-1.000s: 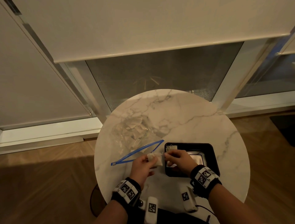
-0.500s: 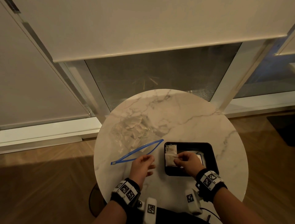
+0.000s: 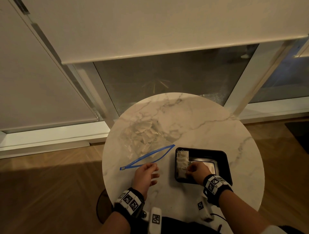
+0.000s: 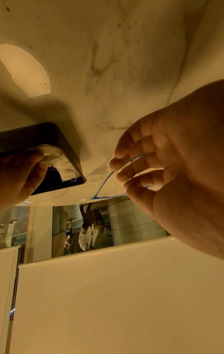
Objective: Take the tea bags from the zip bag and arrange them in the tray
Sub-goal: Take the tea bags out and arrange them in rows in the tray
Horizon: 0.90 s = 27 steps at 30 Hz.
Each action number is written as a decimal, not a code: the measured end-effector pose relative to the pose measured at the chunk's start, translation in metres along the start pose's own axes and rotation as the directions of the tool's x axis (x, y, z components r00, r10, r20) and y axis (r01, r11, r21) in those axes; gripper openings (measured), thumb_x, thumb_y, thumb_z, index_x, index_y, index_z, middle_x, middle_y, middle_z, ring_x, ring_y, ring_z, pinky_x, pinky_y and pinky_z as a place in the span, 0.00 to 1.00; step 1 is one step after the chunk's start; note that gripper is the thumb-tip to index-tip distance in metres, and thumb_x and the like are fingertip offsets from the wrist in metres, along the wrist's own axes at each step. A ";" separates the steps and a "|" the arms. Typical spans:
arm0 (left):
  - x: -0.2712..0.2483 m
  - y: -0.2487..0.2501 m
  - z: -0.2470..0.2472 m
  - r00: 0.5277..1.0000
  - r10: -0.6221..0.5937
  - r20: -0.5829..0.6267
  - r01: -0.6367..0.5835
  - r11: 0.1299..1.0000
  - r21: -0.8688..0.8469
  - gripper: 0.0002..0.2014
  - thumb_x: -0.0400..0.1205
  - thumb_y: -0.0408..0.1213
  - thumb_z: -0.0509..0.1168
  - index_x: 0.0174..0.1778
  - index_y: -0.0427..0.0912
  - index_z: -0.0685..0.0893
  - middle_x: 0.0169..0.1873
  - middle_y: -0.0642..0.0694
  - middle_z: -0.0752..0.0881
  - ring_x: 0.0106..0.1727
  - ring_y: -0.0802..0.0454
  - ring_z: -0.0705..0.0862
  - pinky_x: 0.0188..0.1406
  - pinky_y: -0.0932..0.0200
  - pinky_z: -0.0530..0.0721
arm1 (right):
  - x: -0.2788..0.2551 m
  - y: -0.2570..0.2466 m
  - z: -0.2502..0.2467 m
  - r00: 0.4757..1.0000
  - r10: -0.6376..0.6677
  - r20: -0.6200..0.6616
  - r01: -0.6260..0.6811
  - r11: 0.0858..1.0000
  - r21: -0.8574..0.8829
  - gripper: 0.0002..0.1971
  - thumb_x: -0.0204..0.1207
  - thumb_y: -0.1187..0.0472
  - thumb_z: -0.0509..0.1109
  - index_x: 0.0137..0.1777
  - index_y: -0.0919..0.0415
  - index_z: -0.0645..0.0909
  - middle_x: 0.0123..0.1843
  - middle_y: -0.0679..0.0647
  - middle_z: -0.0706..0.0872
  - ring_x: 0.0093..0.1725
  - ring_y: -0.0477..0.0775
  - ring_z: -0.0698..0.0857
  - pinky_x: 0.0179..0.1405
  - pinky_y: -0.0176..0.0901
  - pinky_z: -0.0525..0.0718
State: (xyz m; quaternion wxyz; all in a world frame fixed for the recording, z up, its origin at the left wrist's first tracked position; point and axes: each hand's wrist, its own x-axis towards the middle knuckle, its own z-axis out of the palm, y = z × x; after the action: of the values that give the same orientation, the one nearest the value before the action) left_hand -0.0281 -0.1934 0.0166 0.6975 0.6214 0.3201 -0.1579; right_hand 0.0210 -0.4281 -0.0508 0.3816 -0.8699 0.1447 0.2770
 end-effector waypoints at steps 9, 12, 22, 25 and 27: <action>-0.006 -0.001 -0.006 1.000 0.008 -0.025 -0.008 1.000 -0.013 0.09 0.85 0.41 0.67 0.55 0.41 0.87 0.51 0.43 0.90 0.47 0.48 0.88 0.42 0.54 0.84 | 0.010 -0.003 0.001 0.999 0.034 -0.011 -0.035 0.997 -0.075 0.06 0.69 0.62 0.78 0.37 0.51 0.84 0.39 0.48 0.88 0.43 0.48 0.86 0.43 0.39 0.81; -0.007 -0.002 -0.008 0.999 0.002 -0.032 -0.003 1.000 -0.014 0.09 0.85 0.42 0.67 0.55 0.41 0.87 0.51 0.44 0.90 0.47 0.47 0.88 0.42 0.54 0.84 | 0.012 -0.003 0.001 0.999 0.033 -0.021 -0.035 0.996 -0.081 0.06 0.69 0.62 0.78 0.37 0.51 0.84 0.39 0.49 0.88 0.43 0.48 0.86 0.44 0.39 0.81; -0.009 -0.005 -0.014 0.999 -0.007 -0.045 0.005 0.999 -0.034 0.10 0.85 0.43 0.69 0.56 0.41 0.88 0.50 0.44 0.89 0.47 0.47 0.88 0.41 0.55 0.85 | 0.005 -0.002 -0.006 0.995 0.028 -0.096 -0.029 1.000 -0.006 0.08 0.69 0.59 0.80 0.46 0.51 0.85 0.44 0.51 0.89 0.46 0.51 0.87 0.49 0.41 0.85; -0.008 -0.007 -0.017 0.995 0.055 -0.081 -0.053 0.998 0.030 0.08 0.85 0.41 0.69 0.53 0.42 0.88 0.50 0.43 0.89 0.47 0.46 0.89 0.41 0.56 0.87 | -0.003 -0.008 -0.009 0.986 0.002 -0.168 0.002 1.000 0.019 0.05 0.73 0.58 0.77 0.46 0.51 0.85 0.44 0.51 0.90 0.45 0.51 0.87 0.49 0.42 0.85; -0.007 -0.011 -0.020 0.974 0.166 -0.156 -0.145 0.980 0.137 0.02 0.83 0.39 0.70 0.49 0.45 0.87 0.50 0.42 0.89 0.47 0.47 0.88 0.42 0.57 0.88 | -0.011 -0.019 -0.007 0.978 -0.035 -0.206 0.046 0.998 0.049 0.04 0.74 0.59 0.75 0.47 0.52 0.85 0.45 0.51 0.90 0.43 0.50 0.86 0.47 0.42 0.85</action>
State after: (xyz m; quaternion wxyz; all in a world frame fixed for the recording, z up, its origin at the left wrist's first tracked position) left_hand -0.0451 -0.1772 0.0121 0.6385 0.6979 0.3169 -0.0699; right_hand 0.0232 -0.4201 -0.0295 0.3933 -0.8861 0.1726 0.1742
